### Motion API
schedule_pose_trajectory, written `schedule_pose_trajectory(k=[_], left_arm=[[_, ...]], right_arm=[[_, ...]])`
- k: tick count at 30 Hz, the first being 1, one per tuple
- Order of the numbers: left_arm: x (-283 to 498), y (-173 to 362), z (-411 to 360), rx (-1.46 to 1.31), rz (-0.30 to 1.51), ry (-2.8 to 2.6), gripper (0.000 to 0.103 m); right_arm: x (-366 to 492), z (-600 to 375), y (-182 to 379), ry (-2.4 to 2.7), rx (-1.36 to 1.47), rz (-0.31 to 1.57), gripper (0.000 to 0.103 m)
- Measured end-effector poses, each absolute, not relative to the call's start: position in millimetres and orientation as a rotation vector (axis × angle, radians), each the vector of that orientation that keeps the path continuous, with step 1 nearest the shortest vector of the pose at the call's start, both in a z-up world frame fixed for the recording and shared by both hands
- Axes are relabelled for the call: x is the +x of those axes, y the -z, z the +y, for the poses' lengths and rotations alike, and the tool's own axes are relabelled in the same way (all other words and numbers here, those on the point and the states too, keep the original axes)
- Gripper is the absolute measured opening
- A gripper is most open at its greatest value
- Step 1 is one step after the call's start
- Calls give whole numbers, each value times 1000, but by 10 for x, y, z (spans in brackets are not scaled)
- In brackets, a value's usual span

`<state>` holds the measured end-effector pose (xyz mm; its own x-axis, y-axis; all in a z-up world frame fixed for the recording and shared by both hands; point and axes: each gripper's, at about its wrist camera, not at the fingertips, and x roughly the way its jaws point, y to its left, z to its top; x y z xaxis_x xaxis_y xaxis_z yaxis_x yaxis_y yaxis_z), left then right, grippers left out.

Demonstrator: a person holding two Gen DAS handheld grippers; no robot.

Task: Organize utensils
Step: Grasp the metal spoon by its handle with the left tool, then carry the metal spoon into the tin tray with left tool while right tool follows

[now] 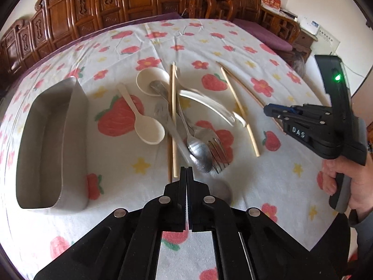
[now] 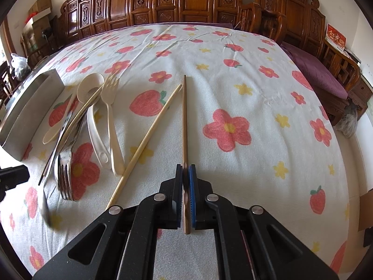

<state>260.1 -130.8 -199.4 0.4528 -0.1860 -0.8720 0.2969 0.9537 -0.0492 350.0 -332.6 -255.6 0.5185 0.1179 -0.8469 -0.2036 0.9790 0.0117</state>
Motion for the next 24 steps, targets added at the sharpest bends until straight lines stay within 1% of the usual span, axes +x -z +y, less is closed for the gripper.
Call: schedule_pose_trajectory(k=[8, 11, 15, 16, 17, 21, 23, 24], left_arm=[[2547, 2012, -1255, 74, 1085, 300, 0], [2555, 2049, -1345, 81, 1084, 297, 9], [2683, 2166, -1398, 64, 1136, 280, 10], [2709, 2188, -1393, 46, 1145, 284, 12], [2727, 2198, -1389, 46, 1151, 269, 17], [2809, 2272, -1405, 55, 1185, 237, 20], [2819, 2277, -1429, 76, 1180, 230, 20], [2823, 2277, -1440, 81, 1178, 230, 18]], right_arm=[[3486, -3303, 2556, -199, -94, 1006, 6], [3484, -3301, 2555, -201, -93, 1005, 6], [3486, -3306, 2552, -202, -93, 1005, 6], [3487, -3307, 2552, -202, -91, 1006, 6], [3485, -3305, 2553, -202, -90, 1006, 6], [3489, -3310, 2551, -203, -89, 1006, 6], [3490, -3315, 2552, -204, -86, 1006, 6], [3489, -3313, 2552, -204, -85, 1006, 6]])
